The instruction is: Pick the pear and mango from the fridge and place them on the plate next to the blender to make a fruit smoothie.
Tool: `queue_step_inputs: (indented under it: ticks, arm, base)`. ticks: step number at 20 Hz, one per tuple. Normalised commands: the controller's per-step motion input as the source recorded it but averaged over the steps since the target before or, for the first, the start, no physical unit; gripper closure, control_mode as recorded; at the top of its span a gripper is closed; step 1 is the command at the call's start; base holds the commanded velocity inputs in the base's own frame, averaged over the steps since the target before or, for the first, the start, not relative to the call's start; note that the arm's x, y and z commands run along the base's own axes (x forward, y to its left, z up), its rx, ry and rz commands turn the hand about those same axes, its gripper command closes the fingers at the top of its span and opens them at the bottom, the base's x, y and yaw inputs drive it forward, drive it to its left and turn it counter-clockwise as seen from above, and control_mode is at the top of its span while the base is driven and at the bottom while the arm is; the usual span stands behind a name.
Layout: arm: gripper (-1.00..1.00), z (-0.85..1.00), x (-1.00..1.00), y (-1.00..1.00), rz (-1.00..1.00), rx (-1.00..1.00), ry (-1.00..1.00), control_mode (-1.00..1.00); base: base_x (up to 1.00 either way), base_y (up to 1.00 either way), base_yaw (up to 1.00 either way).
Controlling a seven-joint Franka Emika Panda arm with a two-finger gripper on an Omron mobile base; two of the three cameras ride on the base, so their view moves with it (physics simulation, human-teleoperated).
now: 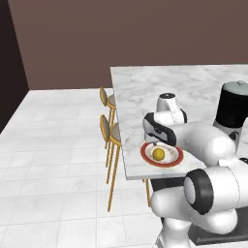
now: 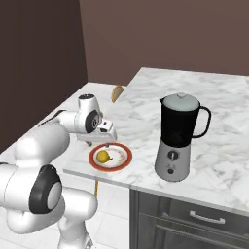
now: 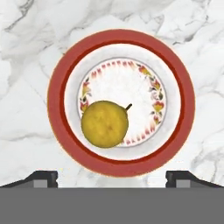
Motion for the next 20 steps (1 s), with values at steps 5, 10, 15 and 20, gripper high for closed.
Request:
queue_step_inputs:
  ticks: [5, 10, 15, 20]
  arm:
    - [-1.0, 0.63, -1.0, 0.3, 0.04, 0.01, 0.0, -1.0]
    - [-1.0, 0.64, -0.99, 0.23, 0.0, 0.01, -0.03, -1.0]
    - [-1.0, 0.59, -0.8, 0.14, 0.02, 0.0, -0.35, -1.0]
    - [-1.0, 0.38, -0.68, 0.02, 0.01, 0.0, -0.48, -1.0]
  base:
    - [0.0, 0.0, 0.0]
    - [0.0, 0.0, 0.0]
    - [0.0, 0.0, 0.0]
    - [0.0, 0.0, 0.0]
